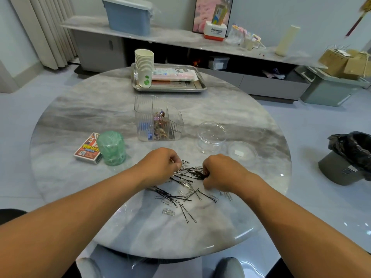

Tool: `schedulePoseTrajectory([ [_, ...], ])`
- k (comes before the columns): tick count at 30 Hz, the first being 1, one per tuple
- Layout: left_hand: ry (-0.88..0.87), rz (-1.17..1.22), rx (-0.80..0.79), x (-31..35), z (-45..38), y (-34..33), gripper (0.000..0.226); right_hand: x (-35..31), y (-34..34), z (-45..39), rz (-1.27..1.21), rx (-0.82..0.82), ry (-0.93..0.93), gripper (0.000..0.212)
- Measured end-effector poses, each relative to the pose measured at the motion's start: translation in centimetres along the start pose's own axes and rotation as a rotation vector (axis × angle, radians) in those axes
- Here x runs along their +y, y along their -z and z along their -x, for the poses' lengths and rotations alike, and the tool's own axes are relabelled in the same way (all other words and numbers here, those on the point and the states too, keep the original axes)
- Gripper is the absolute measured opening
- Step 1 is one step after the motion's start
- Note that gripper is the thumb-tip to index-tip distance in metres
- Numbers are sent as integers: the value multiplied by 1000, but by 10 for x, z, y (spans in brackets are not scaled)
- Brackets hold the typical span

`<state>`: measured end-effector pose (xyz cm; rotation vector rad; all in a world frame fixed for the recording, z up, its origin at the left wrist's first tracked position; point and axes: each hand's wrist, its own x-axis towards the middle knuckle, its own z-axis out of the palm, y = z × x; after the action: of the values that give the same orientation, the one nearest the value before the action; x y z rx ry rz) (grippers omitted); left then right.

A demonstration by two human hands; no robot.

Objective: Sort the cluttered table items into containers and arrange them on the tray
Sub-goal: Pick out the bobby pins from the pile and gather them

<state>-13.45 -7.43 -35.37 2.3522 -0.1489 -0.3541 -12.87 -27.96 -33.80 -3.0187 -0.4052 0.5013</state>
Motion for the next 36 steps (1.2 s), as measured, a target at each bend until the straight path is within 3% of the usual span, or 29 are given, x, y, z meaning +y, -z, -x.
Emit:
schedulePoseTrajectory([
  [8, 281, 814, -136, 19, 3, -3, 20, 1, 11, -9, -789, 19, -130, 5],
  [11, 349, 982, -158, 24, 2, -5, 15, -7, 9, -10, -972, -6, -121, 7],
  [20, 418, 1080, -111, 17, 1, -2, 29, -19, 5, -11, -1192, -39, -52, 20],
  [27, 421, 1088, -116, 16, 4, 0, 31, -20, 8, -10, -1159, 6, -55, 9],
  [36, 398, 1004, -20, 7, 0, 0, 24, -15, 5, -13, -1067, 31, -49, 11],
])
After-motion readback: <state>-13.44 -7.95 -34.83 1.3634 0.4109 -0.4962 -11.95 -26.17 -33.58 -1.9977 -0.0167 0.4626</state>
